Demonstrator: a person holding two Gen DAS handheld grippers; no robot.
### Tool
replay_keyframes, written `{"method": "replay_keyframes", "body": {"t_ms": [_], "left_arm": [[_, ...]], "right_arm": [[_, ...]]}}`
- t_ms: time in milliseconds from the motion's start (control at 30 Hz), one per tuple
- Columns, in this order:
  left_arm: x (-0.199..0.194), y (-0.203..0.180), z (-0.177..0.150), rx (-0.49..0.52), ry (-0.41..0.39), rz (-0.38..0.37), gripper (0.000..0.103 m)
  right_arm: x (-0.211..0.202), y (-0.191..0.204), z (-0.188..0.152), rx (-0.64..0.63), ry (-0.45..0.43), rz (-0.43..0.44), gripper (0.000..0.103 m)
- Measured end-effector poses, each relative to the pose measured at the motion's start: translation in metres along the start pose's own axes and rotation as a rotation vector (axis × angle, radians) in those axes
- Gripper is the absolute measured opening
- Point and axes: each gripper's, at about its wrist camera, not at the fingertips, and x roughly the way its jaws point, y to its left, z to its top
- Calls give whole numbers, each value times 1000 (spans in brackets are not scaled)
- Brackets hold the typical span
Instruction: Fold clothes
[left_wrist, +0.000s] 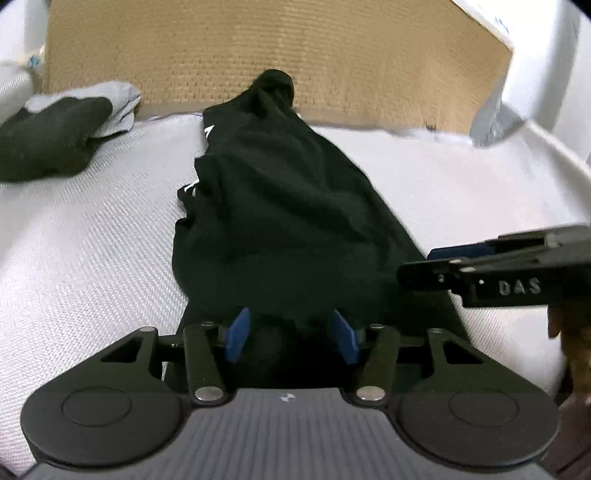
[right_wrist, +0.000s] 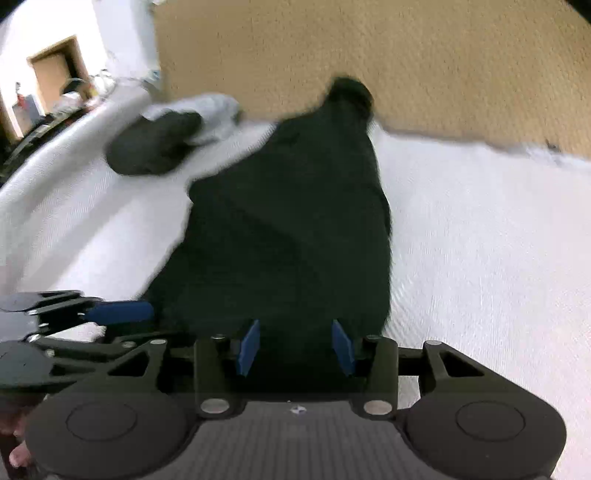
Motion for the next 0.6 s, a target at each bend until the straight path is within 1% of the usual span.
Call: {"method": "replay_keyframes", "body": {"t_ms": [33, 167, 233, 300, 333, 367, 400, 467, 533, 567, 600], "left_arm": [[1, 0, -4, 6, 2, 1, 55], [7, 1, -18, 32, 10, 5, 57], [5, 2, -15, 11, 20, 13, 57], [-5, 1, -13, -34, 19, 37, 56], [-13, 1, -13, -56, 7, 50, 56], [-21, 1, -13, -69, -6, 47, 54], [-29, 1, -14, -78, -19, 39, 55], [-40, 1, -17, -83, -33, 27, 57], [-34, 4, -22, -63, 10, 24, 58], [-26, 7, -25, -53, 46, 22, 58], [-21, 10, -28, -56, 65, 17, 58]], "right_arm": [[5, -2, -4, 24, 19, -4, 48], [17, 0, -16, -34, -9, -30, 48], [19, 2, -17, -46, -18, -42, 50], [20, 4, -17, -57, -27, -54, 50], [15, 5, -16, -50, -29, -60, 50], [9, 6, -14, -42, -32, -66, 50], [4, 8, -12, -35, -34, -72, 50], [-10, 9, -15, -28, -52, -30, 50], [-10, 11, -21, -37, 8, -1, 51], [-6, 12, -26, -55, 34, 4, 52], [-3, 13, -31, -83, 30, -1, 52]]}}
